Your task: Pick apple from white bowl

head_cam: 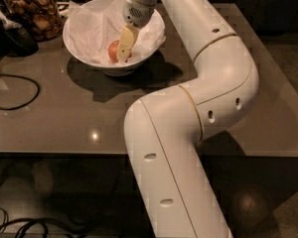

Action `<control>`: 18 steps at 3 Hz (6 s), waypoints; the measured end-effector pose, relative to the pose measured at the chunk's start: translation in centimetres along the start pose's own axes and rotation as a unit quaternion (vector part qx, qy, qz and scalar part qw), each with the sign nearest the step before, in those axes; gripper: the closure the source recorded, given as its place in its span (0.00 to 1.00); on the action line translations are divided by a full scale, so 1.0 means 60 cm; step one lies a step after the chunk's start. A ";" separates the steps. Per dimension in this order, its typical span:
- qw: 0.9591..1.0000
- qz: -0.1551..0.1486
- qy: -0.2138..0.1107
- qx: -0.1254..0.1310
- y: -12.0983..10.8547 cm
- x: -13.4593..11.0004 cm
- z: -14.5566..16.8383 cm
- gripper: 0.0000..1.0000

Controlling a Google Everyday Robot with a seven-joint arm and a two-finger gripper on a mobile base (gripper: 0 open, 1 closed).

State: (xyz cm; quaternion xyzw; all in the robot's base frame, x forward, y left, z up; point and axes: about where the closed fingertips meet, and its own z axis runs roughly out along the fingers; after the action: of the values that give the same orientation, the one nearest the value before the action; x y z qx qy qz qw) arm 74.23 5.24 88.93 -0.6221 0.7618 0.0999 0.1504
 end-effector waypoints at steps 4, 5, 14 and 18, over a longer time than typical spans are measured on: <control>0.999 -0.025 0.027 0.006 -0.002 -0.011 0.017 0.20; 0.999 -0.030 0.032 0.005 -0.002 -0.012 0.020 0.21; 0.995 -0.077 0.037 0.046 -0.008 -0.044 -0.021 1.00; 0.985 -0.147 -0.045 0.079 0.045 -0.097 -0.168 1.00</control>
Offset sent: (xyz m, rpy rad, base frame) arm 0.0130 -0.0310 0.0400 -0.1593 0.1359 0.0710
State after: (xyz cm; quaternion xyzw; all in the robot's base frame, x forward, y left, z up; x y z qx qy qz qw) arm 71.56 7.71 100.31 -0.7082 0.6604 0.0443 0.2457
